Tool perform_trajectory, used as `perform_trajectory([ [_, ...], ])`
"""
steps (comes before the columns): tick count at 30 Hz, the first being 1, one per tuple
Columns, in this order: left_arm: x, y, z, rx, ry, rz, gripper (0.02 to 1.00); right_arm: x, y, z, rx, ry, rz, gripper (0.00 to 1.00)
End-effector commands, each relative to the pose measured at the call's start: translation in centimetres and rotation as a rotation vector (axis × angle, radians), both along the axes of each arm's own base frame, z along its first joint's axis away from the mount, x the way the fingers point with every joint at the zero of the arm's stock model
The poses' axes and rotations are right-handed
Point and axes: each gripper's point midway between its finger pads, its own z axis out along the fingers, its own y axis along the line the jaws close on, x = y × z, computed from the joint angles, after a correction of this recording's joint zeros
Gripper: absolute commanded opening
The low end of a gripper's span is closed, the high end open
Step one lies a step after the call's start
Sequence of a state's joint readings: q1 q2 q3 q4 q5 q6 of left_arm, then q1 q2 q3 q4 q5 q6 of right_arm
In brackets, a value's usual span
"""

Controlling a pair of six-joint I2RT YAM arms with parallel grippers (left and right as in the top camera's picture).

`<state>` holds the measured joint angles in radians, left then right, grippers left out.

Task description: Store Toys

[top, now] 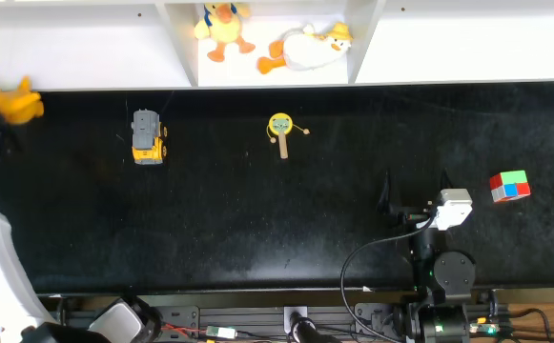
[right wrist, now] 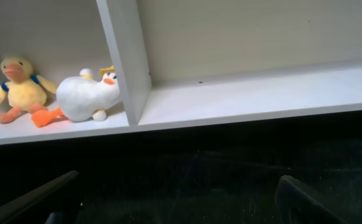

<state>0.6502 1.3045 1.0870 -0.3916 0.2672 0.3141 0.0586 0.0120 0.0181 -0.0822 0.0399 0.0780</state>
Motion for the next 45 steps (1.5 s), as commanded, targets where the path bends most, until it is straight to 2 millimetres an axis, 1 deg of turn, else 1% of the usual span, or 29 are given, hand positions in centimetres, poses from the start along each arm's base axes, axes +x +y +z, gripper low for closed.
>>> perform_trajectory([
  [1, 2.8, 0.1, 2.1, 0.014, -0.034, 0.028, 0.066, 0.0, -0.1, -0.4, 0.000, 0.001, 0.000, 0.996],
  [3, 4.0, 0.0, 2.4, 0.016, -0.024, 0.017, 0.066, 0.0, -0.1, -0.4, 0.000, 0.002, 0.000, 0.993],
  [6, 5.6, 0.3, 2.4, 0.015, 0.015, 0.025, 0.066, 0.0, -0.1, -0.4, 0.001, 0.001, 0.000, 0.996],
  [8, 6.2, 1.1, 2.2, 0.018, 0.047, 0.065, 0.066, 0.0, -0.1, -0.4, 0.001, 0.002, 0.000, 0.996],
  [12, 7.3, 2.0, 2.2, 0.029, 0.062, 0.083, 0.066, 0.0, -0.1, -0.4, 0.000, 0.002, 0.000, 0.996],
  [15, 7.7, 2.4, 2.1, 0.032, 0.065, 0.088, 0.069, 0.0, -0.1, -0.4, 0.000, 0.002, 0.000, 0.996],
  [30, 9.4, 3.0, -1.4, -0.002, 0.114, 0.075, 0.080, 0.0, -0.1, -0.4, 0.000, 0.002, 0.000, 0.993],
  [34, 9.9, 3.0, -1.6, -0.001, 0.104, 0.068, 0.102, 0.0, -0.1, -0.4, 0.000, 0.002, 0.000, 0.993],
  [37, 10.3, 3.0, -1.7, 0.003, 0.096, 0.063, 0.126, 0.0, -0.1, -0.4, 0.000, 0.002, 0.000, 0.996],
  [45, 11.5, 1.8, -2.9, -0.002, 0.111, 0.031, 0.130, 0.0, -0.1, -0.4, 0.001, 0.002, 0.000, 0.996],
])
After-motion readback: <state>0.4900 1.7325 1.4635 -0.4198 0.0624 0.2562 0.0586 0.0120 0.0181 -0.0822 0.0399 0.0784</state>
